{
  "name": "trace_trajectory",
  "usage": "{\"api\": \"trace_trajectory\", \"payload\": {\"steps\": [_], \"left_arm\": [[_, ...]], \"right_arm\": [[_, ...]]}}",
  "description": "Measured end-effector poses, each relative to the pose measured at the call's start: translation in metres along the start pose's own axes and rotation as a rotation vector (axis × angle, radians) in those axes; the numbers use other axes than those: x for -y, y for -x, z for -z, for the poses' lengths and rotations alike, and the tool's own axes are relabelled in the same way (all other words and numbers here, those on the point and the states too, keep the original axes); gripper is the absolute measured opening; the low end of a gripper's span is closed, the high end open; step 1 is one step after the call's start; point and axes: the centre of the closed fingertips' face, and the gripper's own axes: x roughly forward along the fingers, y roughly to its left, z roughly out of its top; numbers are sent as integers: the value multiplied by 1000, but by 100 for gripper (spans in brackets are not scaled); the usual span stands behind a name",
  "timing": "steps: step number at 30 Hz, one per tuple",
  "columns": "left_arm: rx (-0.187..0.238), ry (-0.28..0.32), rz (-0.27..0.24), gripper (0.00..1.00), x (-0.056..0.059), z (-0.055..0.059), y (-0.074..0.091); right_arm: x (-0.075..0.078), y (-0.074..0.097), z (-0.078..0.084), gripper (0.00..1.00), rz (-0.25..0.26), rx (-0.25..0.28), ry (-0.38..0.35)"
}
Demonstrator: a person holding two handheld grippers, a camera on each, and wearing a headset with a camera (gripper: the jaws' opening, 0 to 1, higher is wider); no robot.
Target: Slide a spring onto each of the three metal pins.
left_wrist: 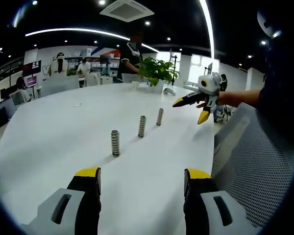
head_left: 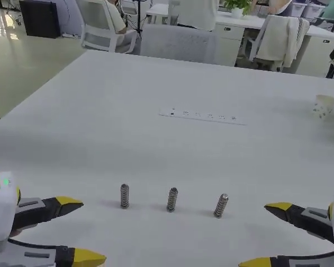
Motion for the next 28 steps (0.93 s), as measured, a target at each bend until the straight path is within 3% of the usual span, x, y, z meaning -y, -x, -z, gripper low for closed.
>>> {"api": "trace_trajectory", "payload": {"steps": [28], "left_arm": [[7, 0, -13, 66, -5, -3, 1]], "right_arm": [[3, 1, -3, 82, 2, -11, 5]]}}
